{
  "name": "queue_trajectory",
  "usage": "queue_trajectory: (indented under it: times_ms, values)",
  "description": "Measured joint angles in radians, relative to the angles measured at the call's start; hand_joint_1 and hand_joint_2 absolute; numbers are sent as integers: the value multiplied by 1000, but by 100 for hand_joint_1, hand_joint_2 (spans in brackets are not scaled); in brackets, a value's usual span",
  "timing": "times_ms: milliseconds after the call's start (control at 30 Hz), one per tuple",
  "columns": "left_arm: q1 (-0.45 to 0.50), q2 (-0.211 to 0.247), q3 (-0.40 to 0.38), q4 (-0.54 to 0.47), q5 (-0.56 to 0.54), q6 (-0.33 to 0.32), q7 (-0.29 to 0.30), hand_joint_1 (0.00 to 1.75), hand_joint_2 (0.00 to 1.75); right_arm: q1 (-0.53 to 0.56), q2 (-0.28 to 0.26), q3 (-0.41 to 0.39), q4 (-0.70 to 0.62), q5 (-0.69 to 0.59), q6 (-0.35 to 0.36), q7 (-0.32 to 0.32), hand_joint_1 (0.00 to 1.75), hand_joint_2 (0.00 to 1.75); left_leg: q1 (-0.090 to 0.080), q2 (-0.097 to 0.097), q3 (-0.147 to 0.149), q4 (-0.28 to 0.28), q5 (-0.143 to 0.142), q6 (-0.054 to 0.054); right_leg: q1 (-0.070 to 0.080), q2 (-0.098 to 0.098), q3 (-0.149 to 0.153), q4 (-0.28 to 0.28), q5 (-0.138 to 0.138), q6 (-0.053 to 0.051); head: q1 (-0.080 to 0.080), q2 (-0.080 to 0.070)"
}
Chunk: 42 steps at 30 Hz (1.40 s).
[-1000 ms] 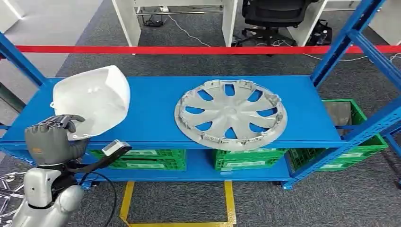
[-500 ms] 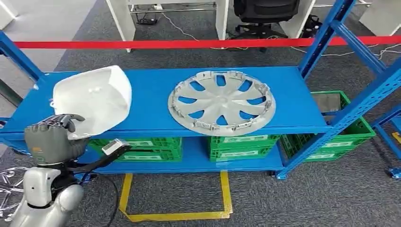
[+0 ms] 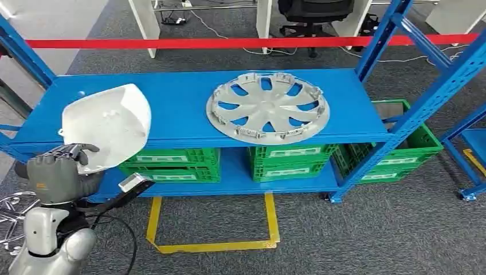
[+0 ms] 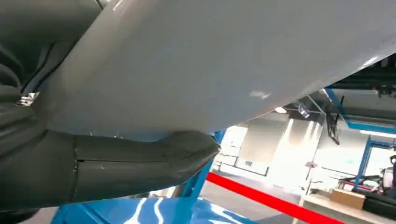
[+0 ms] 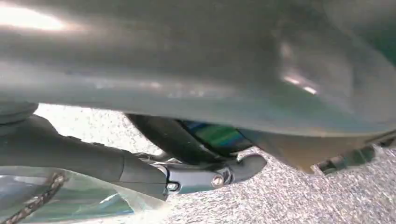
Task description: Take the parts from the cabinet and place them on the table.
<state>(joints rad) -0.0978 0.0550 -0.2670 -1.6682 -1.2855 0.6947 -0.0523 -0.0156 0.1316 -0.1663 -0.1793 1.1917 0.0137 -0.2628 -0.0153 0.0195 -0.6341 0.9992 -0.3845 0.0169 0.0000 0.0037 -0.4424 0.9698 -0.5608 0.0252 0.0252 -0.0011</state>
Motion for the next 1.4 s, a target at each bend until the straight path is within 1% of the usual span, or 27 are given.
queue_trajectory:
  times_ms: [33,67,100,133,200,233,267,333,400,433,467,533,600,633,700,767,833,900,933,967,1067,1100,1167,1233,1267,1333,1400]
  values:
    - [5,5,3,-1,11,1,-8,175,175,2,0,0,0,0,-1,-2,0,0,2,1,-5,0,8,-5,1,2,-2,-1,0,-1,1,0]
    - [12,9,8,-1,19,1,-15,175,175,5,0,0,1,0,-2,-3,0,0,-2,1,-8,0,18,-11,-3,2,-21,-4,10,-11,-1,0]
    - [20,17,15,-2,23,1,-19,175,175,7,2,0,3,1,-2,-4,0,0,1,-5,-17,6,-3,-17,-10,-5,-27,-8,24,-24,2,0]
    - [23,19,18,-3,28,3,-21,175,175,6,2,0,3,0,-2,-4,0,0,3,-11,-29,36,-56,-27,-10,-4,-32,-8,34,-32,-2,0]
    - [27,27,25,-3,30,3,-23,175,175,4,2,0,3,0,-3,-5,0,0,15,-11,-64,185,-177,-41,-10,-6,-56,-5,57,-37,-4,0]
    - [31,29,28,-3,30,3,-24,175,175,4,2,0,3,0,-3,-6,0,0,18,-11,-77,262,-209,-46,-10,-6,-72,-1,67,-37,-5,0]
    - [34,32,29,-3,30,3,-24,175,175,3,2,0,3,0,-3,-6,0,0,22,-11,-78,305,-209,-50,-11,-6,-87,5,76,-36,-4,0]
    - [37,35,29,-3,30,3,-24,175,175,-1,2,0,3,0,-3,-7,0,0,29,-11,-26,267,-152,-54,-12,-6,-122,19,91,-32,-4,0]
    - [37,37,31,-4,30,3,-24,175,175,-5,2,0,2,0,-3,-8,0,0,35,-12,87,107,-106,-56,-15,-4,-151,35,103,-23,-3,0]
    - [36,39,31,-6,30,3,-25,175,175,-7,2,0,2,0,-4,-8,0,0,34,-18,139,23,-141,-56,-11,-2,-163,41,110,-15,-3,0]
    - [37,39,31,-10,30,3,-25,175,175,-9,2,0,2,0,-4,-8,0,0,29,-25,149,-7,-146,-43,-10,-1,-170,43,118,-8,0,0]
    - [39,40,32,-10,30,3,-25,175,175,-8,2,0,2,-1,-4,-8,0,0,23,-24,134,1,-136,-29,-12,-1,-173,36,137,6,2,0]
    - [39,40,34,-11,32,3,-26,175,175,-8,2,0,2,-1,-5,-8,0,0,30,-16,119,-9,-113,-3,-17,2,-184,40,136,20,4,0]
    - [40,40,35,-11,36,3,-30,175,175,-9,2,0,2,-1,-7,-8,0,0,28,-13,109,-8,-104,6,-16,0,-199,63,90,22,7,0]
    - [47,40,47,-11,51,3,-52,175,175,-13,2,0,2,0,-9,-11,0,0,23,-11,82,-8,-83,14,-14,-1,-235,206,-34,25,18,0]
    - [59,41,69,-11,75,3,-86,175,175,-15,2,0,2,2,-11,-12,0,0,16,-7,51,-7,-60,17,-12,-1,-253,339,-89,25,25,0]
    - [74,42,99,-11,101,3,-118,175,175,-13,2,0,2,4,-11,-13,0,0,9,-6,21,-6,-39,17,-8,-1,-206,323,-31,16,45,0]
    - [87,43,128,-14,126,3,-142,175,175,-10,2,0,2,6,-13,-13,0,0,3,-6,1,-5,-21,15,-3,-1,-94,171,32,-1,64,0]
    - [93,43,144,-18,137,3,-150,175,175,-7,2,0,2,7,-15,-13,0,0,3,-6,-5,-4,-13,13,2,0,-33,74,21,-13,69,0]
    - [96,44,160,-21,146,4,-157,175,175,-6,1,0,2,7,-18,-12,0,0,-2,-6,-12,0,-4,8,3,-1,14,0,2,-15,70,0]
    - [100,45,191,-22,161,4,-167,175,175,2,1,0,2,0,-25,0,0,0,5,-4,-24,-12,31,-6,10,1,6,-19,3,-13,89,0]
    - [100,47,197,-22,163,4,-169,175,175,5,2,0,3,-3,-25,1,0,0,1,-8,-35,-13,32,-12,-4,-5,-11,-32,20,-21,95,0]
    - [98,50,203,-21,163,3,-170,175,175,1,2,0,3,-9,-32,8,0,0,7,-15,-55,54,-73,-26,-4,-8,-21,-27,39,-41,90,0]
    - [96,50,203,-18,164,2,-170,175,175,0,4,0,3,-10,-35,12,0,0,16,-14,-79,202,-179,-37,-3,-9,-43,-21,51,-41,86,0]
    - [96,50,203,-14,165,1,-167,175,175,-1,4,0,3,-10,-35,14,0,0,19,-14,-86,276,-199,-42,-3,-10,-59,-12,59,-40,86,0]
    - [96,50,203,-11,165,1,-163,175,175,-1,4,0,3,-11,-32,7,0,0,25,-14,-60,304,-149,-46,-4,-10,-93,7,70,-39,84,0]
    - [93,51,203,-10,165,1,-158,175,175,-2,4,0,3,-11,-32,4,0,0,30,-14,34,187,-87,-48,-5,-8,-128,30,79,-33,82,0]
